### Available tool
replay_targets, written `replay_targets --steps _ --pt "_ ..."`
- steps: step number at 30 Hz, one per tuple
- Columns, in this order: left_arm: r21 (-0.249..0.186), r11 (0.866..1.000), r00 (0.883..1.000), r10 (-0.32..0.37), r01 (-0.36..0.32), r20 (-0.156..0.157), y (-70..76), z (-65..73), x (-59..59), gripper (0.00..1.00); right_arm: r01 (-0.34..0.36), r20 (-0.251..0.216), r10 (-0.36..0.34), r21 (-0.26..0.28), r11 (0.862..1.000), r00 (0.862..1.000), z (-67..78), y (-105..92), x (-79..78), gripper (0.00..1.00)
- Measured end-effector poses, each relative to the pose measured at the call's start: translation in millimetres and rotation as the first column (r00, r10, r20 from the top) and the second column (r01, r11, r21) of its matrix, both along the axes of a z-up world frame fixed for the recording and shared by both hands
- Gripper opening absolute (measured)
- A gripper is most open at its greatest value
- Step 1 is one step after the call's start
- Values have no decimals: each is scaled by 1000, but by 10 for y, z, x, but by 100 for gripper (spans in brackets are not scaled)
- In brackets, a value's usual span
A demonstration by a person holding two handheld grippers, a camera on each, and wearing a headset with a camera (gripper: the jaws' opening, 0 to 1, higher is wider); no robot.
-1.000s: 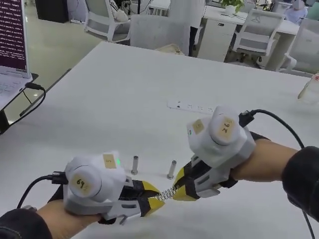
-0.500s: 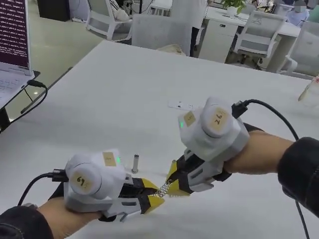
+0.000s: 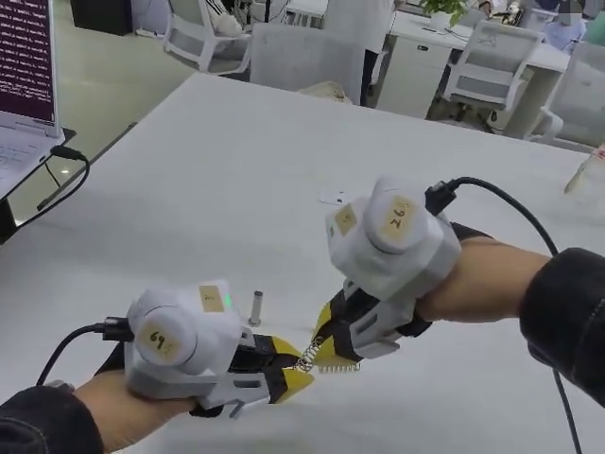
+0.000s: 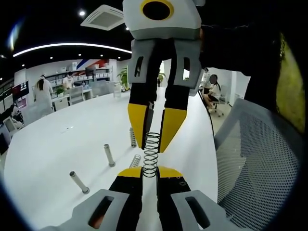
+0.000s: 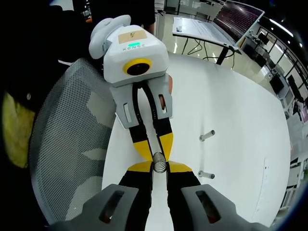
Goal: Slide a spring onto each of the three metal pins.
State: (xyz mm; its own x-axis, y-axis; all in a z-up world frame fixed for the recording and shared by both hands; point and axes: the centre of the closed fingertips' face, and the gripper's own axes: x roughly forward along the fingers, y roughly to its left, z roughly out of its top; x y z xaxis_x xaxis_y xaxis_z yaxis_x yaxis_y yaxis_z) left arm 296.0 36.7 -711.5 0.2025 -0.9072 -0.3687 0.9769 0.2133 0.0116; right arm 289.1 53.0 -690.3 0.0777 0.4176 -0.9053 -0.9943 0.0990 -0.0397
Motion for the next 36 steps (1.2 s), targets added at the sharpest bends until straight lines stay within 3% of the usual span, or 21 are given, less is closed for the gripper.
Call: replay_targets --steps 17,23,36 --pt "-4 1000 1000 -11 11 -2 -36 -33 -6 3 3 -23 -4 -36 999 1000 -19 -6 -5 7" --pt "8 1000 1000 -16 16 -8 -29 -79 -22 11 6 -25 -7 -41 999 1000 -3 -15 34 7" --pt "-15 999 999 27 -28 -42 159 -150 3 21 34 -16 -36 -74 997 999 68 -211 221 7"
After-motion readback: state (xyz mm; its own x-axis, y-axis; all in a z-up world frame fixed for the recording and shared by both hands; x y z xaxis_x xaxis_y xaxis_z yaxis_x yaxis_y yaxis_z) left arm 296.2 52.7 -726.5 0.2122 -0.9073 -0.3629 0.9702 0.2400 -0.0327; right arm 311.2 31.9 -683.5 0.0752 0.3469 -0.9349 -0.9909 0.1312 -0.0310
